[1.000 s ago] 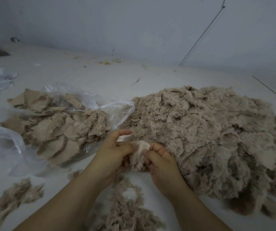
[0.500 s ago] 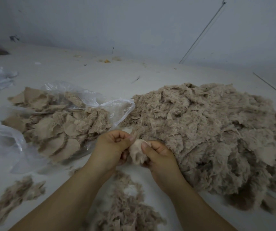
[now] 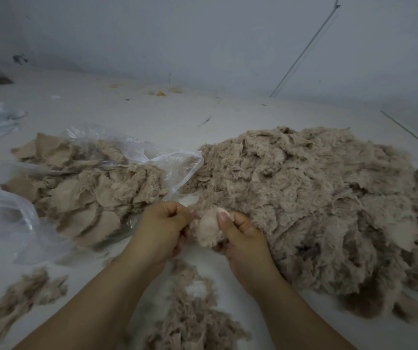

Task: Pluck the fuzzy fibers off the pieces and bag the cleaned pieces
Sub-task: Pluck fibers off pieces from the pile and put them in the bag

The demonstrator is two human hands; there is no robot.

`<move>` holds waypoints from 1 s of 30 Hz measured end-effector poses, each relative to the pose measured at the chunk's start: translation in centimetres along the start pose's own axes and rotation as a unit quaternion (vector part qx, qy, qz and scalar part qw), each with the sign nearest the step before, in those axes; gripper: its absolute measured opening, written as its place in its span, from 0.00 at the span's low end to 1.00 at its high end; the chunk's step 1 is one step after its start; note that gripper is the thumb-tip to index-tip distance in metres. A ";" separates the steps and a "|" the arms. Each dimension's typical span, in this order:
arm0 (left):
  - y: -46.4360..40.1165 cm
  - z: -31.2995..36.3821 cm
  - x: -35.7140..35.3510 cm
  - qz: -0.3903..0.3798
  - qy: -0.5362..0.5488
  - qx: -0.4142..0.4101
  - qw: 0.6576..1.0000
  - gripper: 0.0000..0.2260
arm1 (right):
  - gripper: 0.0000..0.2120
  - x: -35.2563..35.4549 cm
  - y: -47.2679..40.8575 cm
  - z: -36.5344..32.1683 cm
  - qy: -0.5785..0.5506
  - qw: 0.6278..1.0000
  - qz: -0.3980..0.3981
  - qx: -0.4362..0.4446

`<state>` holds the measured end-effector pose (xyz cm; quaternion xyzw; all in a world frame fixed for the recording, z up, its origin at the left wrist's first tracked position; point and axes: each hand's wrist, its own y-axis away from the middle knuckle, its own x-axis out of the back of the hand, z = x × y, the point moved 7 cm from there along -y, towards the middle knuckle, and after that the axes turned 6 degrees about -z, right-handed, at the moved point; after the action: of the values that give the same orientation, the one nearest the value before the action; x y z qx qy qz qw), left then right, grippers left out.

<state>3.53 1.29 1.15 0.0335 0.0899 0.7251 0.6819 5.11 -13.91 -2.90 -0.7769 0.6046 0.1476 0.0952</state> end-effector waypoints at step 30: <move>-0.2 0.7 -0.7 -0.068 -0.110 -0.038 0.991 0.14 | 0.08 -1.1 0.4 -1.2 0.069 0.996 -0.057 0.015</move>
<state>3.90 0.63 1.90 0.0810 -0.0106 0.6720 0.7361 4.57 -13.39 -1.31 -0.8168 0.5668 0.0788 0.0731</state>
